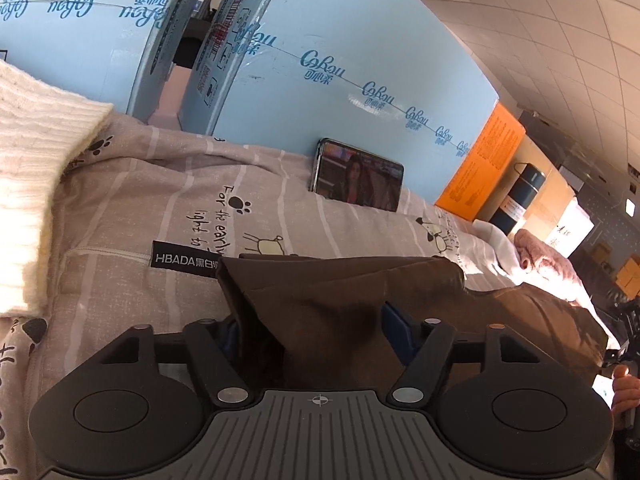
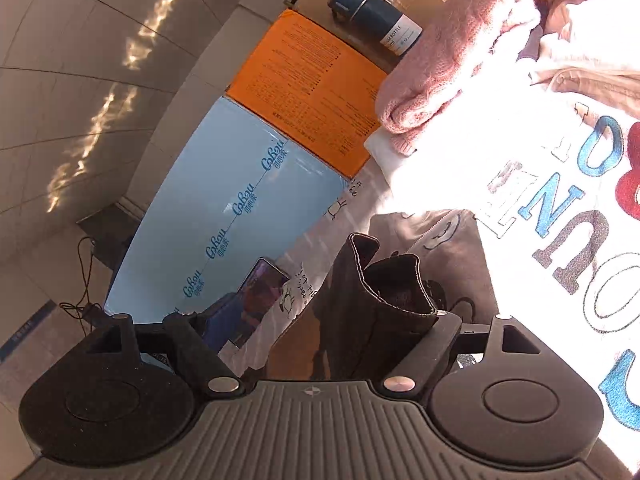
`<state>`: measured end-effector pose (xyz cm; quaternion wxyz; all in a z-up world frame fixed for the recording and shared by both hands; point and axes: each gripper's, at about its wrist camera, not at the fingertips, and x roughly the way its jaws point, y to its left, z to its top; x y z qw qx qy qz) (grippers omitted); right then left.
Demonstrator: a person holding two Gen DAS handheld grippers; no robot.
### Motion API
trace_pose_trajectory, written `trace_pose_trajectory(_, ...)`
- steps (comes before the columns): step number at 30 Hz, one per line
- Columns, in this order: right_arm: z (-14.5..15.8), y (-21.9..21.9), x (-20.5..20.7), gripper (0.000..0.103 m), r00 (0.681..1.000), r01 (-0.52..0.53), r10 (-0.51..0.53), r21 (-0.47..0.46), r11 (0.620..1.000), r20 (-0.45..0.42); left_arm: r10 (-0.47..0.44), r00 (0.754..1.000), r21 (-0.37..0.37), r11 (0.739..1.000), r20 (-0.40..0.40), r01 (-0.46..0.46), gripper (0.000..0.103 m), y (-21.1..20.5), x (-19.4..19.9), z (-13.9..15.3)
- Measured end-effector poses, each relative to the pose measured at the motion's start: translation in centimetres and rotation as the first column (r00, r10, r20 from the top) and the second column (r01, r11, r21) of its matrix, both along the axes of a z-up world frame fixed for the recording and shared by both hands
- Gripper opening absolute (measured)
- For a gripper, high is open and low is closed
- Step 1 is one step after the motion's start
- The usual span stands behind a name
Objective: Fold clothes
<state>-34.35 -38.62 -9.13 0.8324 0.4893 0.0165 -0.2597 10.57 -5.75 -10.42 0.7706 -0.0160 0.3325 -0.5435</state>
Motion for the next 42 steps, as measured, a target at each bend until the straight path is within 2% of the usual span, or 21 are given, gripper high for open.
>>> trace_pose_trajectory(1, -0.1, -0.4, 0.6, 0.077, 0.999, 0.003, -0.002, 0.004, 1.0, -0.041, 0.001, 1.0, 0.004, 1.0, 0.012, -0.001, 0.04, 0.0, -0.1, 0.1)
trace_pose_trajectory(3, 0.1, -1.0, 1.9, 0.064, 0.992, 0.005, -0.008, -0.019, 1.0, -0.122, 0.004, 0.999, -0.001, 1.0, 0.039, -0.004, 0.024, 0.0, -0.4, 0.2)
trace_pose_trajectory(5, 0.6, -1.2, 3.3, 0.033, 0.98, 0.002, -0.017, -0.078, 0.997, -0.2, 0.019, 0.995, -0.002, 1.0, 0.102, -0.019, 0.015, -0.1, -1.0, 0.8)
trace_pose_trajectory(6, 0.8, -1.4, 4.0, 0.026, 0.971, -0.002, -0.024, -0.107, 0.994, -0.238, 0.026, 0.99, -0.001, 1.0, 0.142, -0.026, 0.014, -0.3, -1.3, 1.1)
trace_pose_trajectory(8, 1.9, -1.6, 5.2, 0.013, 0.972, -0.019, -0.017, -0.151, 0.988, -0.235, 0.039, 0.974, 0.002, 0.999, 0.224, -0.04, 0.011, -0.8, -1.7, 1.8)
trace_pose_trajectory(11, 4.0, -1.4, 7.0, 0.009, 0.986, -0.043, -0.002, -0.264, 0.964, -0.169, 0.057, 0.95, 0.0, 0.998, 0.307, -0.06, 0.011, -1.9, -1.5, 2.7)
trace_pose_trajectory(15, 5.9, -1.1, 8.8, 0.009, 0.995, -0.042, 0.006, -0.375, 0.926, -0.097, 0.067, 0.938, 0.002, 0.997, 0.34, -0.072, 0.011, -3.4, -0.3, 3.4)
trace_pose_trajectory(19, 5.2, -1.8, 9.2, 0.009, 0.986, -0.029, -0.033, -0.36, 0.932, -0.165, 0.05, 0.944, 0.033, 0.997, 0.327, -0.064, 0.012, -4.9, 0.8, 2.9)
trace_pose_trajectory(22, 3.4, -3.4, 8.5, 0.014, 0.962, -0.018, -0.068, -0.309, 0.951, -0.263, 0.046, 0.951, 0.054, 0.996, 0.304, -0.065, 0.019, -5.6, 1.5, 2.1)
trace_pose_trajectory(24, 2.6, -4.2, 8.1, 0.032, 0.938, 0.003, -0.102, -0.288, 0.958, -0.332, 0.065, 0.954, 0.049, 0.995, 0.292, -0.083, 0.034, -5.5, 1.7, 1.9)
trace_pose_trajectory(25, 2.1, -4.7, 8.0, 0.048, 0.916, 0.017, -0.131, -0.29, 0.957, -0.379, 0.075, 0.955, 0.047, 0.995, 0.285, -0.092, 0.041, -5.4, 1.9, 1.7)
trace_pose_trajectory(26, 2.0, -4.7, 7.8, 0.052, 0.893, 0.044, -0.18, -0.318, 0.947, -0.412, 0.081, 0.956, 0.035, 0.995, 0.281, -0.094, 0.055, -5.2, 1.9, 1.7)
trace_pose_trajectory(27, 2.1, -4.5, 7.4, 0.053, 0.878, 0.077, -0.229, -0.348, 0.934, -0.419, 0.082, 0.957, 0.014, 0.996, 0.278, -0.09, 0.062, -5.0, 2.0, 1.8)
trace_pose_trajectory(29, 2.2, -4.3, 6.7, 0.06, 0.846, 0.141, -0.324, -0.409, 0.902, -0.423, 0.084, 0.957, -0.024, 0.996, 0.277, -0.081, 0.065, -4.5, 1.9, 2.0)
trace_pose_trajectory(30, 2.4, -4.7, 6.3, 0.061, 0.853, 0.16, -0.341, -0.425, 0.891, -0.395, 0.083, 0.955, -0.037, 0.996, 0.284, -0.076, 0.071, -4.3, 1.8, 2.1)
trace_pose_trajectory(33, 3.0, -4.0, 5.3, 0.066, 0.902, 0.165, -0.322, -0.458, 0.873, -0.289, 0.043, 0.947, -0.069, 0.997, 0.317, -0.022, 0.074, -4.2, 1.0, 2.6)
trace_pose_trajectory(37, 3.3, -2.7, 5.4, 0.075, 0.937, 0.093, -0.254, -0.531, 0.842, -0.239, -0.049, 0.94, -0.103, 0.991, 0.339, 0.089, 0.072, -3.9, -0.2, 3.3)
trace_pose_trajectory(38, 3.4, -2.7, 5.8, 0.078, 0.943, 0.053, -0.217, -0.53, 0.846, -0.251, -0.062, 0.94, -0.111, 0.988, 0.337, 0.105, 0.062, -3.9, -0.3, 3.3)
trace_pose_trajectory(39, 3.3, -2.5, 6.2, 0.078, 0.945, 0.019, -0.193, -0.543, 0.84, -0.265, -0.073, 0.937, -0.101, 0.988, 0.341, 0.114, 0.033, -4.2, -0.5, 3.2)
trace_pose_trajectory(40, 3.3, -2.2, 6.6, 0.078, 0.945, -0.014, -0.172, -0.556, 0.831, -0.28, -0.082, 0.933, -0.079, 0.99, 0.351, 0.117, 0.021, -4.6, -0.7, 3.0)
trace_pose_trajectory(42, 3.3, -1.6, 7.3, 0.081, 0.942, -0.079, -0.129, -0.58, 0.811, -0.309, -0.088, 0.927, -0.04, 0.993, 0.366, 0.11, 0.015, -5.1, -0.9, 2.6)
